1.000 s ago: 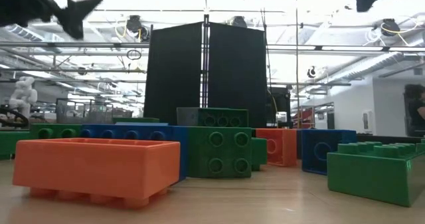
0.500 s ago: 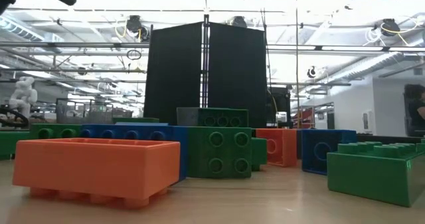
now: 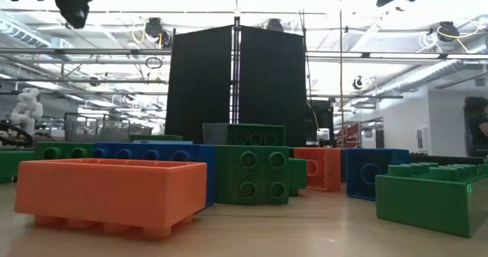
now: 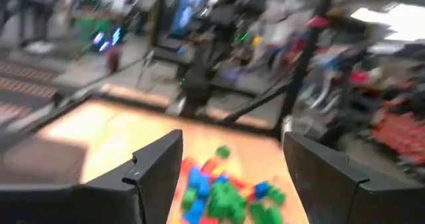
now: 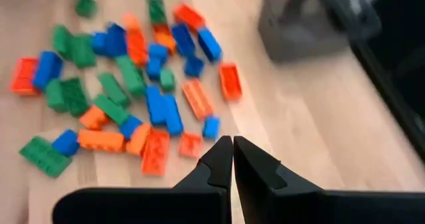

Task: Sort blocks
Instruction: Put the green game piece into the top right black transparent bin

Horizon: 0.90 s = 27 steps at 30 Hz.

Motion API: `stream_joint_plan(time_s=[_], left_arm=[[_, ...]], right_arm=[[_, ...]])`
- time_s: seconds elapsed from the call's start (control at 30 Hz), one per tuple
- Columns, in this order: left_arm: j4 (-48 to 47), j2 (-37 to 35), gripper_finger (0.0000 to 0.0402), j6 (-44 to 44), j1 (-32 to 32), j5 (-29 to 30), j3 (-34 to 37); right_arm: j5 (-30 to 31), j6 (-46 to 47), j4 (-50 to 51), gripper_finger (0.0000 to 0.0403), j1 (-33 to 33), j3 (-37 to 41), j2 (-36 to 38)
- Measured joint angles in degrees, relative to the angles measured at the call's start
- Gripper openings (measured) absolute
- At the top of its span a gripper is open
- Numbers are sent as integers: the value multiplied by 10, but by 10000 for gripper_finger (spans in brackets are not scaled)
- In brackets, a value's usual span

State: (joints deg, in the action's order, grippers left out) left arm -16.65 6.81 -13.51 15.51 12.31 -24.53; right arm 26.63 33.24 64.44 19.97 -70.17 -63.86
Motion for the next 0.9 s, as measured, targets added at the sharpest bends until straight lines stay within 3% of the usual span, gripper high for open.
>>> stream_joint_plan(time_s=[0.17, 0.33, 0.6, 0.73, 0.9], left_arm=[[-100, 47, 258, -51, 0, 44, -18], [-174, 92, 258, -116, 0, 83, -18], [-183, 142, 258, -132, 0, 87, -18], [-183, 154, 257, -132, 0, 88, -18], [-182, 162, 257, -132, 0, 102, -18]], right_arm=[[-13, 178, 173, 13, -12, -15, -63], [-177, 335, 244, 13, -16, -14, -115], [-171, 234, 70, 31, 4, -14, -166], [-228, 218, 28, 77, 4, -14, -201], [-312, 246, 63, 153, 9, -14, -257]])
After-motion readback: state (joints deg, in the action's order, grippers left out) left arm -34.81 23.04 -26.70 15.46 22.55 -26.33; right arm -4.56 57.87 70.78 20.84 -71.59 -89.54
